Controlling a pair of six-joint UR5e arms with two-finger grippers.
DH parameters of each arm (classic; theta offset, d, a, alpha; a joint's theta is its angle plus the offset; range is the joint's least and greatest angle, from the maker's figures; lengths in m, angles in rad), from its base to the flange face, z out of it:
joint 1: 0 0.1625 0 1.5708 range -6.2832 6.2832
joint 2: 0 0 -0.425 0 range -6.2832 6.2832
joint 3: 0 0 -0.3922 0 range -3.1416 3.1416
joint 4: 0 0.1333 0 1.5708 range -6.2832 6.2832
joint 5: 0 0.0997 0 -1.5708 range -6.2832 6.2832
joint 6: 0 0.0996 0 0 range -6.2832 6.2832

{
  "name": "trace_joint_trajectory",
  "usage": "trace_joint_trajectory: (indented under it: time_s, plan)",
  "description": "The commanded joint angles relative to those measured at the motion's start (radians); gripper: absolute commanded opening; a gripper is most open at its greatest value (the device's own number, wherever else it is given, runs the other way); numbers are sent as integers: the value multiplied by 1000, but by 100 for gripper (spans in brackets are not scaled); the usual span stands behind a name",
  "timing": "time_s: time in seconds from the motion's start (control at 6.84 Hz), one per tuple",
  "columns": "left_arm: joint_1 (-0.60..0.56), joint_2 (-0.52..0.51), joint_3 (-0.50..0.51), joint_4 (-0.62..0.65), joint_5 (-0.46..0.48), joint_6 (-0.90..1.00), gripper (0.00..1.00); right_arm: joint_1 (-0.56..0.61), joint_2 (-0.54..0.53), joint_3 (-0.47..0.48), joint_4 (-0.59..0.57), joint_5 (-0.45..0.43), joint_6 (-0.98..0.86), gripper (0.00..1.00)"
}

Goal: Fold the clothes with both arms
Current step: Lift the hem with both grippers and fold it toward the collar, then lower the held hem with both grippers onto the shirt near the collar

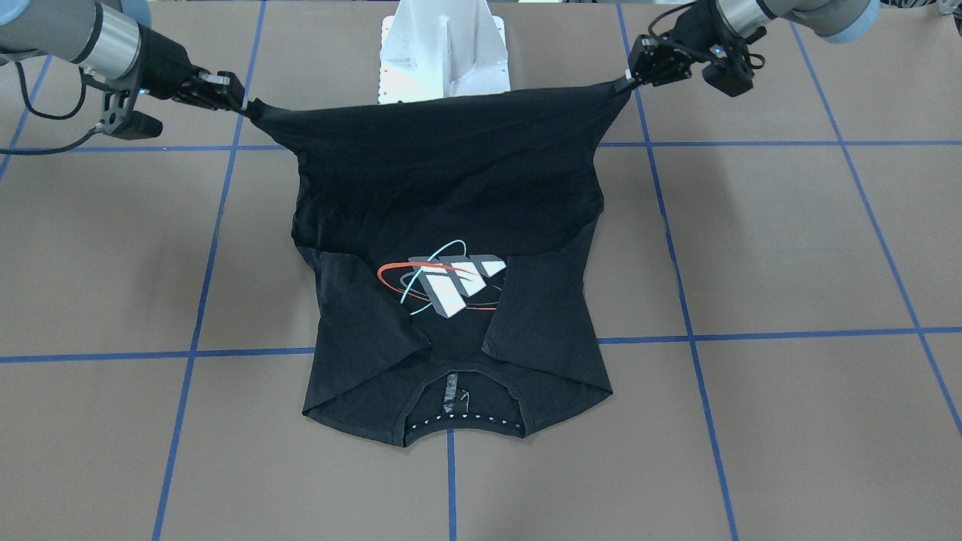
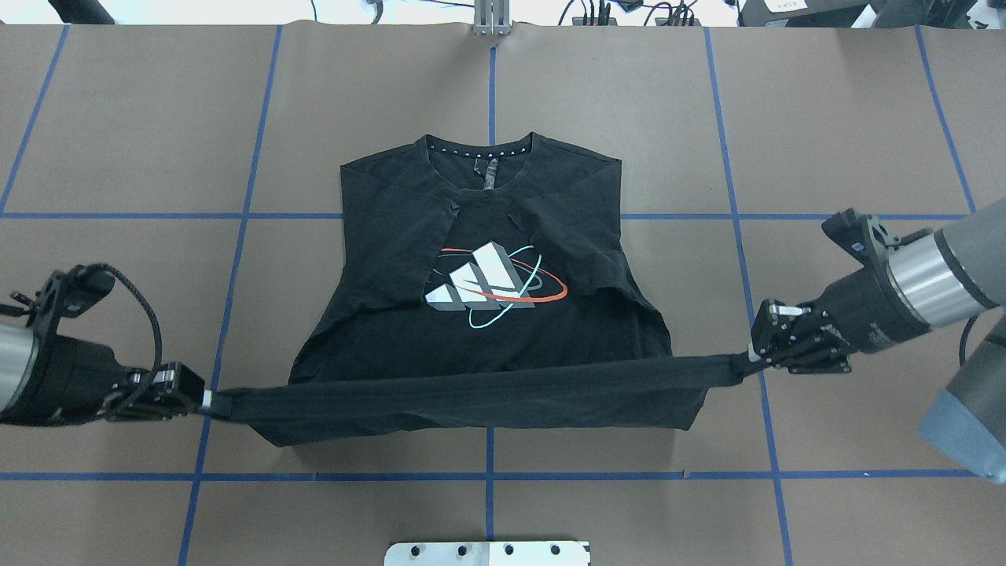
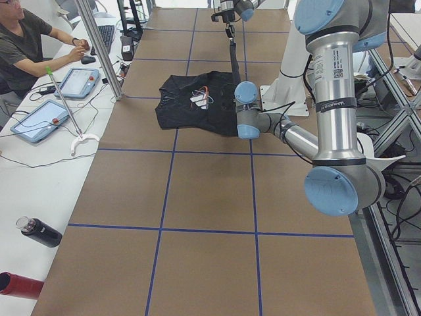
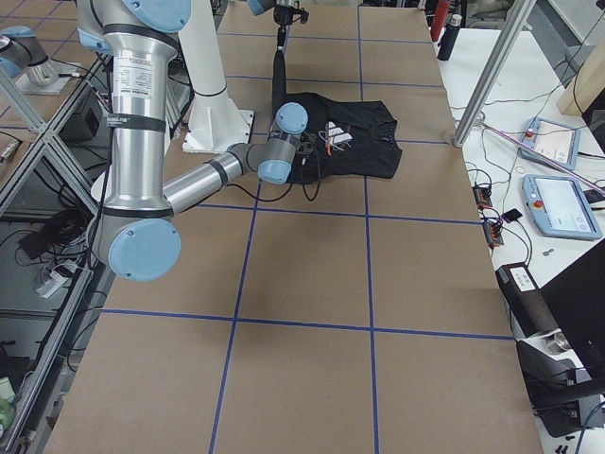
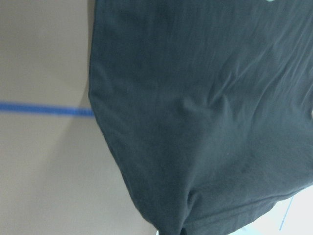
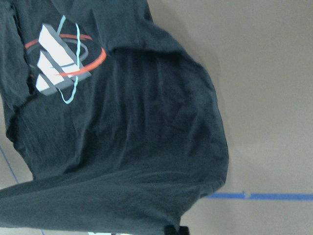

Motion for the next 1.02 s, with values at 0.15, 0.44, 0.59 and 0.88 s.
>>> trace_joint_trajectory:
  time_s: [0.15,0.44,0.59,0.88]
  plan:
    - [-215,-336,272,111,0,46,0,152,226,-244,-1,-12,-16,0]
    - [-252,-481,389,251,54,175,0,159,332,-379,-3,-80,-36,0]
    - [-252,-518,461,244,100,183,0,157,386,-460,-1,-108,-42,0]
    - [-249,-549,601,180,140,200,0,153,432,-565,16,-162,-59,0]
